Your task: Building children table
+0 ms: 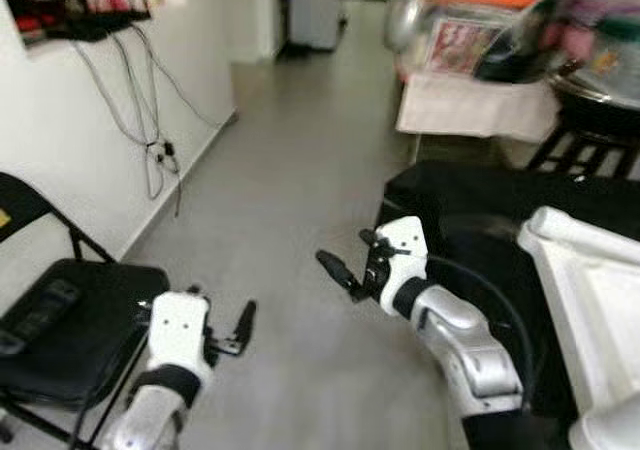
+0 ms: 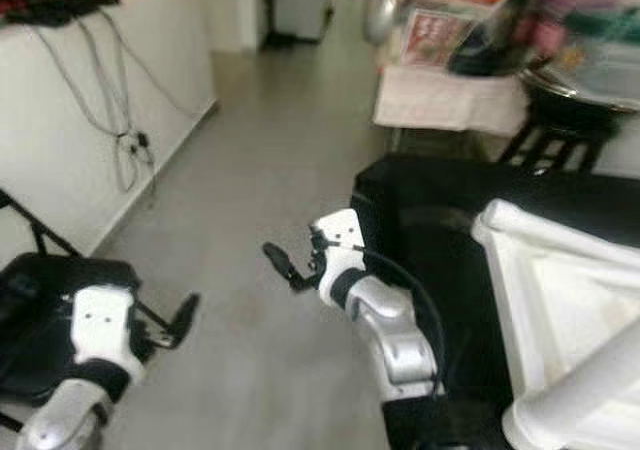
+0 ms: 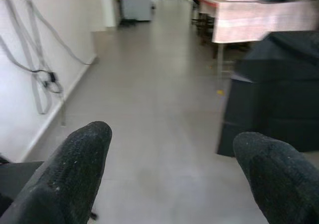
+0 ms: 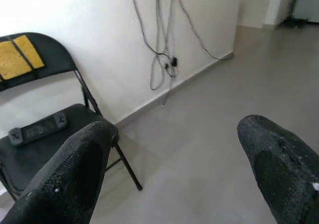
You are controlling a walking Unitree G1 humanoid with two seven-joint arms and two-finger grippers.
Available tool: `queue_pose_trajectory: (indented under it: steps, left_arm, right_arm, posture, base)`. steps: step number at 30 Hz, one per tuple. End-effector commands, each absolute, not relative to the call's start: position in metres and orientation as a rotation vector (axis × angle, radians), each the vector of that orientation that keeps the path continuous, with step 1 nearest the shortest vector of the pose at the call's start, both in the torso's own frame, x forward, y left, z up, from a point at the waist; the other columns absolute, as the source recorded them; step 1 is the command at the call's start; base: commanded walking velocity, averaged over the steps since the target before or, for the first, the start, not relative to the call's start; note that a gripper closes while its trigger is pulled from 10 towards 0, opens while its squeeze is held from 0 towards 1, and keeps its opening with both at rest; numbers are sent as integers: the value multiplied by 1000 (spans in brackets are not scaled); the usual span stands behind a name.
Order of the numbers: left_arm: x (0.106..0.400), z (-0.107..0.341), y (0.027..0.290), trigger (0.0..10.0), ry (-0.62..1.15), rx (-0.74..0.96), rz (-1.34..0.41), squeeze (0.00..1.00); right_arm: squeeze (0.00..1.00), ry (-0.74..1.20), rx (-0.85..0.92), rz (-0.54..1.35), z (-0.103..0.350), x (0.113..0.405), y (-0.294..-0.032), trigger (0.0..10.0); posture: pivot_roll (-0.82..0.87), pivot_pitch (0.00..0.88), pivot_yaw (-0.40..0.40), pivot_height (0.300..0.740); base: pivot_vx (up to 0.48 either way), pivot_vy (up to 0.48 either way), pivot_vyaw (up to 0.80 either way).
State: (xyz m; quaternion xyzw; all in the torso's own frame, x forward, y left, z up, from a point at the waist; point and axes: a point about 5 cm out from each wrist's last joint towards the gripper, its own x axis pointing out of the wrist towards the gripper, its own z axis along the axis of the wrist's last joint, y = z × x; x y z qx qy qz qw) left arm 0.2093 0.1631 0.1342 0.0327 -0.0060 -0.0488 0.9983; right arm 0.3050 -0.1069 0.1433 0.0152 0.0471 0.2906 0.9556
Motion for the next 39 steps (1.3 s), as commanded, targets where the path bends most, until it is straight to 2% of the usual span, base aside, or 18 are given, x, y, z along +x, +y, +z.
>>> queue_pose_trajectory:
  steps: [1,14,39]
  left_arm:
    - [209,133,166,10000,-1,83,-90,0]
    - [210,132,166,10000,3,83,-97,0]
    - [215,134,170,10000,-4,83,-82,0]
  right_arm:
    - [0,90,47,607,144,305,-102,10000]
    - [0,88,49,599,144,307,-103,10000]
    - [0,113,74,629,140,307,-99,10000]
  posture:
    - [-62,19,-105,740]
    - [-61,15,-109,740]
    - [-73,8,-104,740]
  base:
    - [337,0,0]
    - [338,0,0]
    - [296,0,-791]
